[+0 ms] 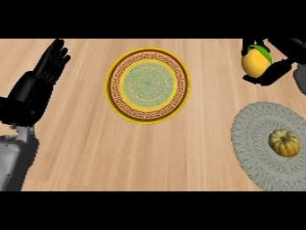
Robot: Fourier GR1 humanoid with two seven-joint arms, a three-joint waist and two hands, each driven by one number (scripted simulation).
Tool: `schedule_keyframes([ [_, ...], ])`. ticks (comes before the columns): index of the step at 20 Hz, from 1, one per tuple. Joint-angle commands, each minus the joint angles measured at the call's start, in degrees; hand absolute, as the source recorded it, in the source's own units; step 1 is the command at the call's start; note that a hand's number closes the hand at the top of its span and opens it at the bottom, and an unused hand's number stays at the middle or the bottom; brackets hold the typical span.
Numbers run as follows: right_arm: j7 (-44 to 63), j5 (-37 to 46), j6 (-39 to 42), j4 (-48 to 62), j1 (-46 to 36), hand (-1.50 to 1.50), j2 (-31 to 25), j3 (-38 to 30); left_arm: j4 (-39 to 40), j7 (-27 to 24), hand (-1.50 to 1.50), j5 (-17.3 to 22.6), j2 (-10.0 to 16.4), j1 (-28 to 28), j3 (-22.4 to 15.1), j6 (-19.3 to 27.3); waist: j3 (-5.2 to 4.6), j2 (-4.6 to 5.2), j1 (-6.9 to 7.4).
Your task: Pick the lemon from the placemat and place it in the plate
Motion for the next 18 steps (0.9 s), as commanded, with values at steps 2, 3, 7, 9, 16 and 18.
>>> schedule_keyframes([
  [2, -9.6, -2.7, 5.7, 8.6, -6.2, 1.5, 2.9, -1.8, 0.9, -0.8, 0.0, -0.4, -0.5, 0.9, 0.3, 0.2, -0.14, -0.34, -0.81],
  [3, -8.3, -2.0, 6.6, 9.4, -9.1, 1.5, 4.3, -1.3, 1.5, -1.4, 0.0, -0.1, 0.0, 1.7, 0.8, -0.6, -0.2, -0.7, -1.43],
  [7, -9.6, 0.0, 3.8, 14.0, -11.9, 1.5, 9.8, -0.1, 4.5, -1.5, 0.0, -2.0, -0.9, -1.4, 1.1, 1.1, -0.22, -0.72, -2.38],
  [9, -7.9, -0.6, 6.2, 15.4, -16.0, 1.5, 9.5, -1.2, 2.2, -2.6, 0.0, 0.8, 1.8, 3.1, 3.3, -2.5, -0.25, -1.02, -1.99],
  [16, -3.5, -0.3, 4.9, 18.8, -18.0, 1.5, 20.0, -0.9, 2.4, -2.5, 0.0, -2.1, -1.0, 2.3, 1.4, -0.3, -0.26, -1.33, -3.3],
  [18, -1.4, 0.4, 5.1, 20.7, -21.4, 1.5, 21.6, -1.0, 4.9, -1.0, 0.0, -0.6, 0.6, -0.9, 3.8, -1.5, -0.27, -1.13, -3.12],
])
